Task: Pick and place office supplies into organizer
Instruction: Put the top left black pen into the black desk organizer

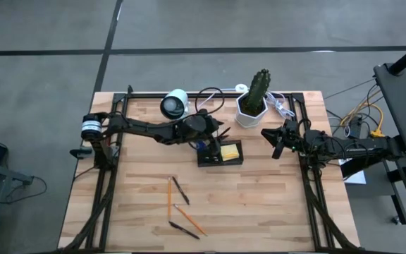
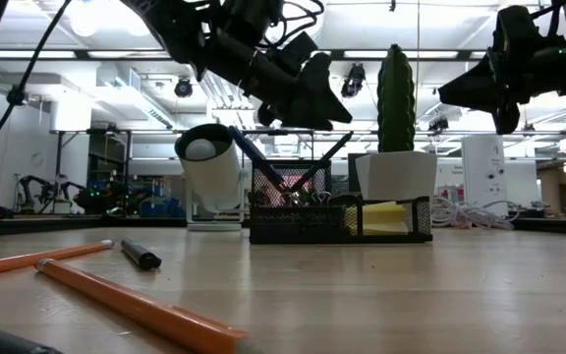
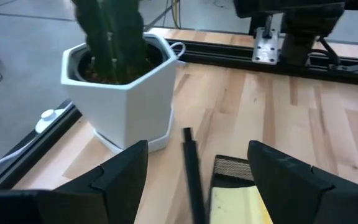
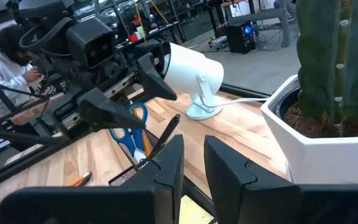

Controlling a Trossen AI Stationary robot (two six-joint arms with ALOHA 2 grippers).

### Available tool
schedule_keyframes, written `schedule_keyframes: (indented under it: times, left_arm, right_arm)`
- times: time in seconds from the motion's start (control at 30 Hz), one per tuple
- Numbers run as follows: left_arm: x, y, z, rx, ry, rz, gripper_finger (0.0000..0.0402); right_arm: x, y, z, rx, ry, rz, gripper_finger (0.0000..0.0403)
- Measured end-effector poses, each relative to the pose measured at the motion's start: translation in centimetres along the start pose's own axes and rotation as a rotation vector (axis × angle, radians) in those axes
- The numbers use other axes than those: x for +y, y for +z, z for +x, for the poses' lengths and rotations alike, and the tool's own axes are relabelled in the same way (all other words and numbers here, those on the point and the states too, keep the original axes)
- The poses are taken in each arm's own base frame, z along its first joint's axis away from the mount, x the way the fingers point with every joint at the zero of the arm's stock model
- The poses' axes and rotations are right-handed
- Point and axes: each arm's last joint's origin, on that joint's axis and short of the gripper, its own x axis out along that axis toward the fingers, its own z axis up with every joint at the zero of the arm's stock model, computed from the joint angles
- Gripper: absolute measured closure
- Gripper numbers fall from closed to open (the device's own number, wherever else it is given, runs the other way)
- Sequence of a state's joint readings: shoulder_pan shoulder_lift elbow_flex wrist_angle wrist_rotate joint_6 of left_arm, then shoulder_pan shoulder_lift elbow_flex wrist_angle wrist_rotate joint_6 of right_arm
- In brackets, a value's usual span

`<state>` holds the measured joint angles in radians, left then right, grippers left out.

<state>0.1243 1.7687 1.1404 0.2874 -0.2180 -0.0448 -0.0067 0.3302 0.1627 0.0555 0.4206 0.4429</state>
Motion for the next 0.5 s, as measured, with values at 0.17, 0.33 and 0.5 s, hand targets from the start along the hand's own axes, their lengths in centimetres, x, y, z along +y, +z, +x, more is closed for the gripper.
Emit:
schedule_keyframes:
  times: [0.17,0.33,0.5]
  left_arm:
    - [0.2,0.1,0.1,0.000,-0.025,-0.002,0.0143]
    - [0.1,-0.1,0.6,0.021,-0.027,0.004,0.0143]
    - [-0.2,-0.2,1.6,0.071,-0.042,0.014,0.0143]
  right_arm:
    - [0.0,0.0,0.0,0.000,0.000,-0.001,0.0349]
    - [0.0,0.0,0.0,0.000,-0.001,-0.001,0.0349]
    - [0.0,0.0,0.0,0.000,-0.001,0.001,0.0349]
